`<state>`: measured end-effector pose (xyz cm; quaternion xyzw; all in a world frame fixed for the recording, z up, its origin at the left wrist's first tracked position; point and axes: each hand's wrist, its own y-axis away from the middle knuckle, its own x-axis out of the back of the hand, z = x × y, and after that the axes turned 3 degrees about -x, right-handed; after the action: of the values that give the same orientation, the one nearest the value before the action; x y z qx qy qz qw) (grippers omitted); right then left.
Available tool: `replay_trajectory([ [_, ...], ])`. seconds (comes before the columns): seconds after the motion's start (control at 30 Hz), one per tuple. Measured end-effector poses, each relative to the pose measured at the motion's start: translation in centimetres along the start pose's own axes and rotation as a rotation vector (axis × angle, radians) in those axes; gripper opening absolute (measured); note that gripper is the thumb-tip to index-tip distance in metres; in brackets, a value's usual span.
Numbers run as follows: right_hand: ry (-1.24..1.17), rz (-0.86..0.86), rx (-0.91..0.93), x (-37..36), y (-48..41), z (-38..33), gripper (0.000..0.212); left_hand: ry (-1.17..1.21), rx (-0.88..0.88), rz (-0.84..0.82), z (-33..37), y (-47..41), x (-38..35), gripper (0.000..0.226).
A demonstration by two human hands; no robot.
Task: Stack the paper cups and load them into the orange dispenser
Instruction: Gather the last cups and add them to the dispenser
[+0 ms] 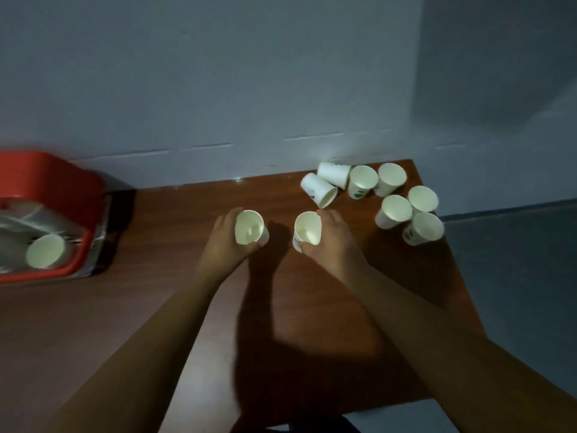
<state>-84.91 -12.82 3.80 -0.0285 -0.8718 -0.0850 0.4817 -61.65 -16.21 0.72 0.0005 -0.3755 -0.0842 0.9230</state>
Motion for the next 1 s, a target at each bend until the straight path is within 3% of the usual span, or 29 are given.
replay_trajectory([
  [0.37,-0.126,-0.134,0.184,-10.1,-0.1,-21.8,0.071,-0.041,0.164,0.338,-15.5,6.6,20.1,0.085],
  [0.63,-0.193,-0.164,0.254,-16.5,0.3,-32.7,0.069,-0.001,0.262,0.494,-24.2,8.2,27.7,0.08],
  [1.0,-0.236,-0.153,0.304,-21.0,-1.0,-37.6,0.069,-0.089,0.237,0.216,-30.6,3.7,25.3,0.088],
])
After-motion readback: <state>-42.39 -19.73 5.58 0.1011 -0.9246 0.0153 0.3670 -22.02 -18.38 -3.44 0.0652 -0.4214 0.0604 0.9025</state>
